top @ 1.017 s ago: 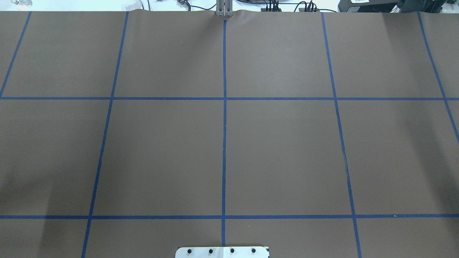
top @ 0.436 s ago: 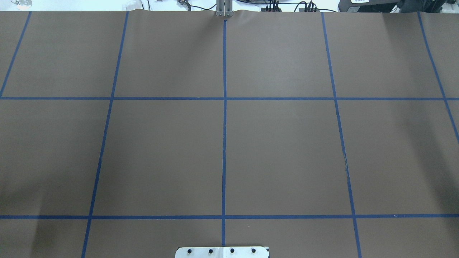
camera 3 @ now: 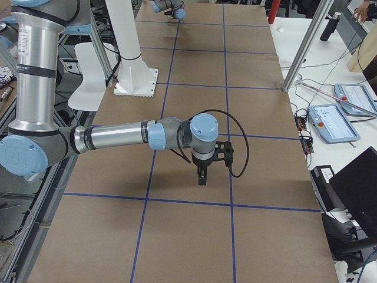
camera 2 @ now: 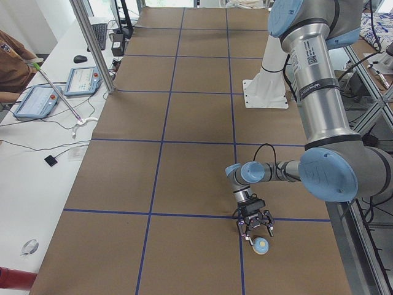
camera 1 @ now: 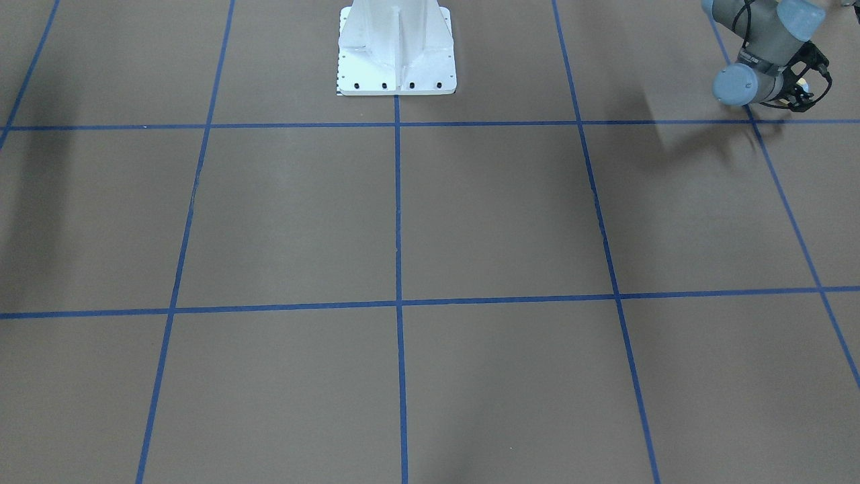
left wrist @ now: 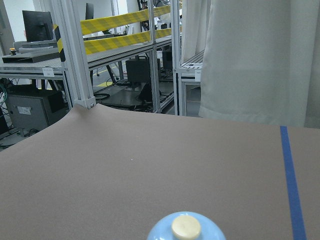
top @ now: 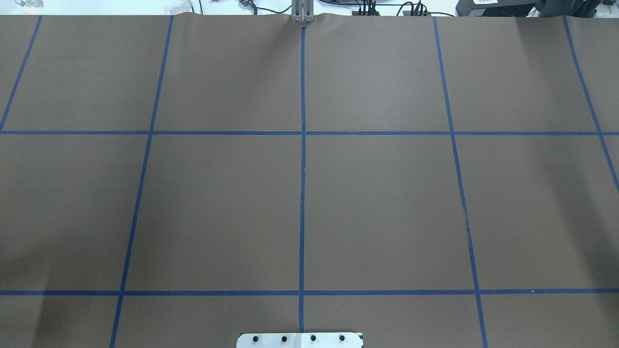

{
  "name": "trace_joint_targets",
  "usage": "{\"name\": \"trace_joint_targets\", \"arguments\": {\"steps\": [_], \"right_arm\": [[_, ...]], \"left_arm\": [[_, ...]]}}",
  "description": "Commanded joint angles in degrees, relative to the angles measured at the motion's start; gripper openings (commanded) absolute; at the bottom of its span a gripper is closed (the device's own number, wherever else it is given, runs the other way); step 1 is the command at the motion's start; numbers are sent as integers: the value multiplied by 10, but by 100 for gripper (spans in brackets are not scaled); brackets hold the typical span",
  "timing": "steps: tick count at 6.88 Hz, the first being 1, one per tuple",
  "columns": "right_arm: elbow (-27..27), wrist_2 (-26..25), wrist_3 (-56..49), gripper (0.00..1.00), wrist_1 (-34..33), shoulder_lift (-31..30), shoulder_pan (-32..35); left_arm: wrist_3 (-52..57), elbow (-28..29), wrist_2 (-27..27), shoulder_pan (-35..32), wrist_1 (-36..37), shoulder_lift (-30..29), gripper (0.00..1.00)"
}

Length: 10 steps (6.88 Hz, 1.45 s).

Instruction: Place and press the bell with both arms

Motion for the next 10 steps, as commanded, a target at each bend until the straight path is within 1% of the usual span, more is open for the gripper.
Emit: {"name": "trace_joint_targets", "arguments": {"steps": [1, 2, 4, 5, 6, 7, 9, 10], "right_arm": [[0, 0, 0, 100, 0, 0, -1], [1, 0, 0, 100, 0, 0, 0], [4, 0, 0, 100, 0, 1, 0], [5, 0, 0, 100, 0, 0, 0], [5, 0, 0, 100, 0, -1, 0], [6, 0, 0, 100, 0, 0, 0], [6, 0, 0, 100, -1, 0, 0], [6, 0, 0, 100, -2, 0, 0]], "left_arm": [[-3, 24, 1, 9, -22, -5, 100], [-4, 36, 1, 11, -36, -7, 100], [-16, 41, 1, 25, -38, -7, 100], [-27, 42, 0, 34, -37, -7, 77], [-29, 46, 0, 46, -36, -7, 37], [-28, 46, -1, 50, -34, -6, 0], [6, 35, -4, 49, -37, 13, 0], [28, 5, -4, 48, -37, 48, 0]]}}
